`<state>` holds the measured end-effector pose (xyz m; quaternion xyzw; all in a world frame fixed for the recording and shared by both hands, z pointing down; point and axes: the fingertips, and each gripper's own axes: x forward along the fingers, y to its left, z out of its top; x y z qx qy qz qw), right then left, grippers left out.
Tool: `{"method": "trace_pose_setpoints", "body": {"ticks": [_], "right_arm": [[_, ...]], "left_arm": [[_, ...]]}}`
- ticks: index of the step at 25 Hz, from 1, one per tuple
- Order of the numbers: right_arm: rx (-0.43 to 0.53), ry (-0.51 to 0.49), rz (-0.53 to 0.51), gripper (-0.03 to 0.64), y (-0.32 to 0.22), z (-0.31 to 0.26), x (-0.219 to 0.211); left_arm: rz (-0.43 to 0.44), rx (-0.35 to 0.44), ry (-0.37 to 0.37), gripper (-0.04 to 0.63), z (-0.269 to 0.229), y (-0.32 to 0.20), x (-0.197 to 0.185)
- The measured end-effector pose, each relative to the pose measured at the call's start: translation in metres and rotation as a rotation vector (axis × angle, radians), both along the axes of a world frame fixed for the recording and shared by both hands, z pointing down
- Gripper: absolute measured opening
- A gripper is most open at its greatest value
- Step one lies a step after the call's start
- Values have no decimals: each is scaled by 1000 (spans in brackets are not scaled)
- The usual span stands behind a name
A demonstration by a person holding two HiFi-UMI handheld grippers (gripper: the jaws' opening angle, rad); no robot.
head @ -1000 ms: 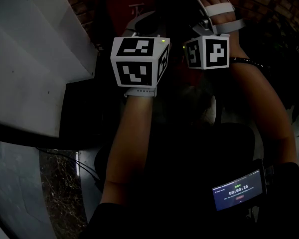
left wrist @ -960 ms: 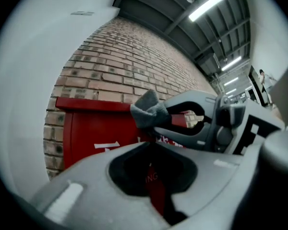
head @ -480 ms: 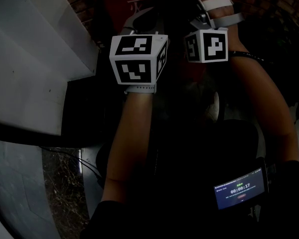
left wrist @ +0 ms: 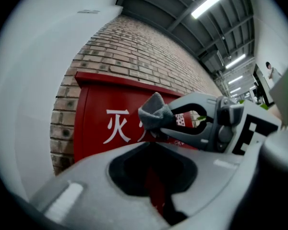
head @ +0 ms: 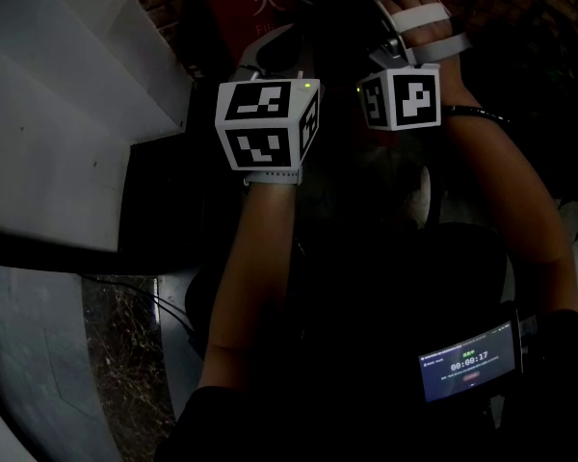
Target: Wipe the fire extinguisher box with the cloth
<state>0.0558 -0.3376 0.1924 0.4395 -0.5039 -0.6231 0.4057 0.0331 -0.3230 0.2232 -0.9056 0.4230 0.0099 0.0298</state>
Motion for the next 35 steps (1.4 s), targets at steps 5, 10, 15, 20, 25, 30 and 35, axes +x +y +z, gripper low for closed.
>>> {"method": "trace_pose_setpoints", "body": {"ticks": [5,10,15,20,25,30,35], "right_arm": [[-25,20,4,77,1,27,3],[-63,62,6,77,2,60,4],[-112,100,14,77,2,95,4],[-141,138,12,72,3,125,4],[-177,126,23,71,3,148,9],[-198,167,18,71,5,171,8],[-230,168,19,71,5,196,8]], "left_arm": [[-13,-10,-24,3,27,2,-4],[-28,-27,0,3,55,4,-9],[-30,-37,3,3,78,3,-9],[-38,-46,-4,3,96,4,-9],[-55,-59,-25,3,119,6,-11],[-59,-92,-62,3,153,4,-8],[-29,-149,-58,3,174,5,0]]}}
